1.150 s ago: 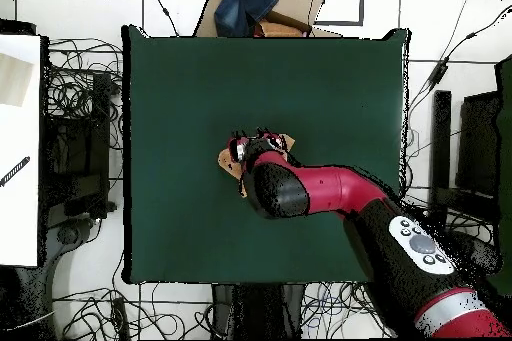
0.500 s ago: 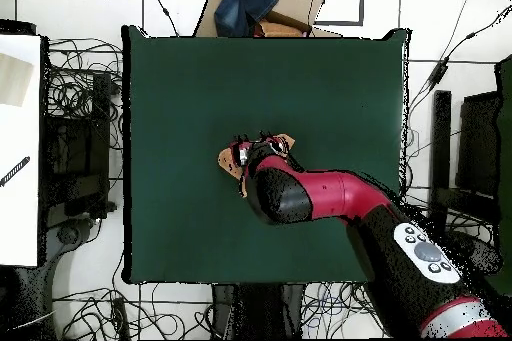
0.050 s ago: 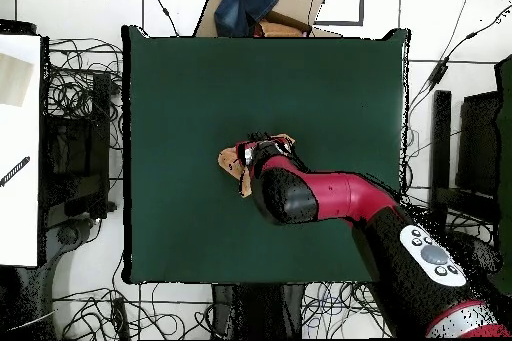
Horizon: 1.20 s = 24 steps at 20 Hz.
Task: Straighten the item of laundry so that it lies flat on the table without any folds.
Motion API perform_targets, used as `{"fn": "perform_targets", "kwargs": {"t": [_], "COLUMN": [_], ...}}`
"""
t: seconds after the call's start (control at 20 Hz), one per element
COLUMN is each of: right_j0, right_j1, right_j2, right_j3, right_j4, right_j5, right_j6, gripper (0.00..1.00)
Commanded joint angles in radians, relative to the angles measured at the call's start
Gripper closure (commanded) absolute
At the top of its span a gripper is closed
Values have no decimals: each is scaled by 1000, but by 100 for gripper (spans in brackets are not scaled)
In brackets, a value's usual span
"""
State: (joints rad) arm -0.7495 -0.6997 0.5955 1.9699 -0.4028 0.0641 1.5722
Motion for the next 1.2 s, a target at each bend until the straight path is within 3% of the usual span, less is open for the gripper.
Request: {"fn": "perform_targets", "kwargs": {"t": [0.05, 1.0, 1.05, 1.2], "right_j0": [21, 0, 0, 4], "right_j1": [31, 40, 42, 40], "right_j2": [24, 42, 42, 36], "right_j3": [45, 62, 62, 62], "right_j4": [-44, -59, -59, -55], "right_j5": [16, -13, -16, -7], "right_j6": [82, 82, 84, 85], "gripper": [100, 100, 0, 0]}}
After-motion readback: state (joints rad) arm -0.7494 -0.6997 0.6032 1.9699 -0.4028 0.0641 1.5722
